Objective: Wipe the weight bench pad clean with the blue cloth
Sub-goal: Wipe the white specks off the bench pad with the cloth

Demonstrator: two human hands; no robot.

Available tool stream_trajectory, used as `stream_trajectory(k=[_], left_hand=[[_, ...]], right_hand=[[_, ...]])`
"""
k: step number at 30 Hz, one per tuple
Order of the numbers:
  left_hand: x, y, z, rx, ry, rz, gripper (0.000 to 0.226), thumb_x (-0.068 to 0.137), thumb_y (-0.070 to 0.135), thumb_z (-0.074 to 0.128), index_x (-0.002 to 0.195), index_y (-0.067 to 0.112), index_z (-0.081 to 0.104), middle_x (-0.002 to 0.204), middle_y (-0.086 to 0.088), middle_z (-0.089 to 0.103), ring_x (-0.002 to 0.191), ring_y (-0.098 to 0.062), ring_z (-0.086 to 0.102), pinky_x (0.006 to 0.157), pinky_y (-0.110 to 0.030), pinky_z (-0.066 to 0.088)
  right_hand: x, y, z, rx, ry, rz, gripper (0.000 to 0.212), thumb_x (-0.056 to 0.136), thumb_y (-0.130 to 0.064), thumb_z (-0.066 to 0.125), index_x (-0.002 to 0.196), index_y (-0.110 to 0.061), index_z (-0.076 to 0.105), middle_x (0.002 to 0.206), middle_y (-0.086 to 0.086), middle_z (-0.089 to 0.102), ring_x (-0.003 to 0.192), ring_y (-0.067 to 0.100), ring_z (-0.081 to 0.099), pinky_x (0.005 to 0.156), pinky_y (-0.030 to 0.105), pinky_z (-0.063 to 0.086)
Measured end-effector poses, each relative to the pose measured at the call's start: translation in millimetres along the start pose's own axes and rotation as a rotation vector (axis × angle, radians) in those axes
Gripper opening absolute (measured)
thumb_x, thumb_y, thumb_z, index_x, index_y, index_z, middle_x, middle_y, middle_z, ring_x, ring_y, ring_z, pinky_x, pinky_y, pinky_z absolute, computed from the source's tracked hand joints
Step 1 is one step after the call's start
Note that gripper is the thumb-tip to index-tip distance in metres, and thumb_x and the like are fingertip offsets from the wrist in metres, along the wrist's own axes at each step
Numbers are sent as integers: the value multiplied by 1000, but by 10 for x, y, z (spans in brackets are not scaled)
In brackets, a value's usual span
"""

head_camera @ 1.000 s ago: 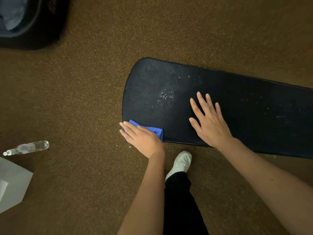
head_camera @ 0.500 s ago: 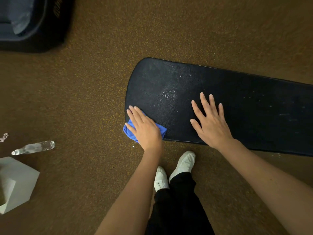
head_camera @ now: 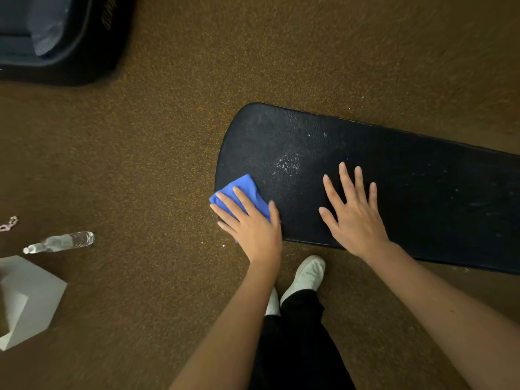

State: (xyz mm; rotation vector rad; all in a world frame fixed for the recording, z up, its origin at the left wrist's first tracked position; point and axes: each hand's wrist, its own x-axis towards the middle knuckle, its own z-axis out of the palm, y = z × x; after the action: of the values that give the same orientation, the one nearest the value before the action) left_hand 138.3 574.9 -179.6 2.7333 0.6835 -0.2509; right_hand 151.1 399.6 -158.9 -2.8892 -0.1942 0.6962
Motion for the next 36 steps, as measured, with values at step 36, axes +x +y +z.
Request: stream_trajectory(k=[36], left_hand=[[309, 850, 143, 96, -15, 506, 57, 87, 21, 23, 138, -1, 34, 142, -30, 32, 133, -44, 30, 101, -52, 38]], right_hand=[[29, 115, -65, 53, 4, -33, 63, 91, -45, 28, 148, -20, 19, 158, 9, -3, 144, 30, -5, 111, 57, 6]])
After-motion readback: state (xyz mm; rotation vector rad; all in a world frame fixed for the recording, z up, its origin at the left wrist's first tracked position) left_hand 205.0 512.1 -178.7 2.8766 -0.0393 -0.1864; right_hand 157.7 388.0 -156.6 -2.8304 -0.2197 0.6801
